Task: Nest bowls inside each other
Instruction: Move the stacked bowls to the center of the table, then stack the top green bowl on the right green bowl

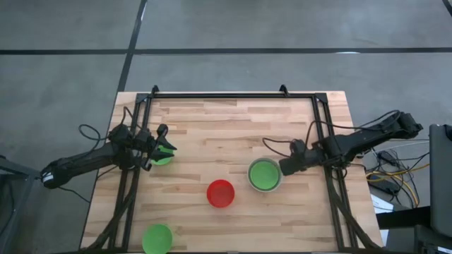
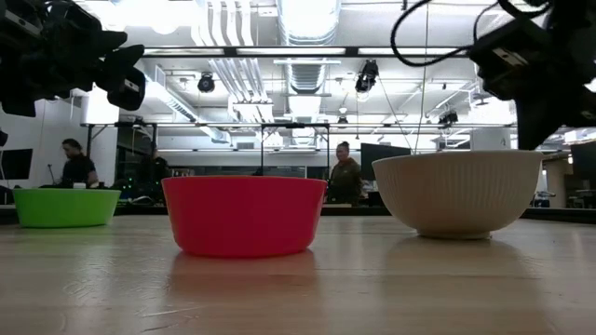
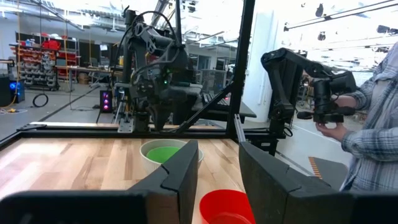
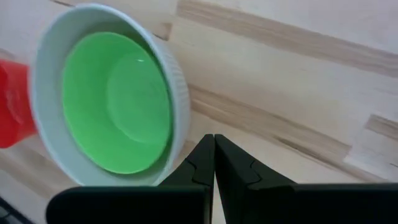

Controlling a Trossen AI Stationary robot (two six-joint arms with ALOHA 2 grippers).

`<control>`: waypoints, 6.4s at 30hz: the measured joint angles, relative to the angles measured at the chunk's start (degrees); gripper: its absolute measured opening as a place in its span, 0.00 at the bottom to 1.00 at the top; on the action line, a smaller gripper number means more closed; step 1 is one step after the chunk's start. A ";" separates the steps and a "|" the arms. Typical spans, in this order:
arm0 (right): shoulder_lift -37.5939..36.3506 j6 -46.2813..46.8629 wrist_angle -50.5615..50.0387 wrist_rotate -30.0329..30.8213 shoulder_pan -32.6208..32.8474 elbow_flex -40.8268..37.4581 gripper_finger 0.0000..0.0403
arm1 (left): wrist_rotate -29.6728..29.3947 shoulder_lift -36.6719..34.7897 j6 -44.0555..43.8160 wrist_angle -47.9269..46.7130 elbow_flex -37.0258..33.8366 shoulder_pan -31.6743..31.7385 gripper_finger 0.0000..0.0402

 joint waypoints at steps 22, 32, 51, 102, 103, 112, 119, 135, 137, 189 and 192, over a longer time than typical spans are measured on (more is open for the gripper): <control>10.18 -1.39 18.27 -5.00 0.77 -4.26 0.02 | 0.02 0.00 0.00 0.00 0.00 -0.07 0.30; 12.97 -2.03 24.98 -4.81 0.73 -4.26 0.02 | 0.02 0.00 0.00 0.00 0.00 -0.07 0.30; 13.53 -4.42 31.59 -2.65 -0.45 -4.33 0.02 | 0.02 0.00 0.00 -0.02 0.00 0.00 0.30; 26.82 -18.57 48.96 -11.74 -9.41 -1.36 0.02 | 0.02 0.57 0.01 -0.03 0.00 -0.04 0.30; 26.62 -18.86 48.82 -11.74 -9.41 -1.35 0.02 | 0.01 0.55 0.00 -0.06 0.00 -0.04 0.30; 20.92 -22.81 44.90 -9.07 -10.16 -1.35 0.02 | 0.02 0.63 0.01 0.00 0.00 0.00 0.30; 12.74 -25.88 36.57 -3.46 -10.31 -0.20 0.02 | 0.02 0.63 0.00 -0.02 0.00 0.00 0.30; -10.98 -41.91 30.45 9.40 -10.11 1.51 0.02 | 0.02 0.63 0.00 -0.02 0.00 -0.04 0.30; -13.67 -44.03 30.56 9.62 -10.11 1.51 0.02 | 0.02 0.63 0.00 -0.02 0.00 -0.07 0.30; -58.68 -70.83 29.82 0.11 -7.51 -12.54 0.02 | 0.02 0.63 0.02 -0.50 0.00 -0.02 0.30; -58.99 -71.03 34.94 -0.51 -7.51 -16.14 0.02 | 0.01 0.63 0.01 -0.47 0.00 -0.03 0.30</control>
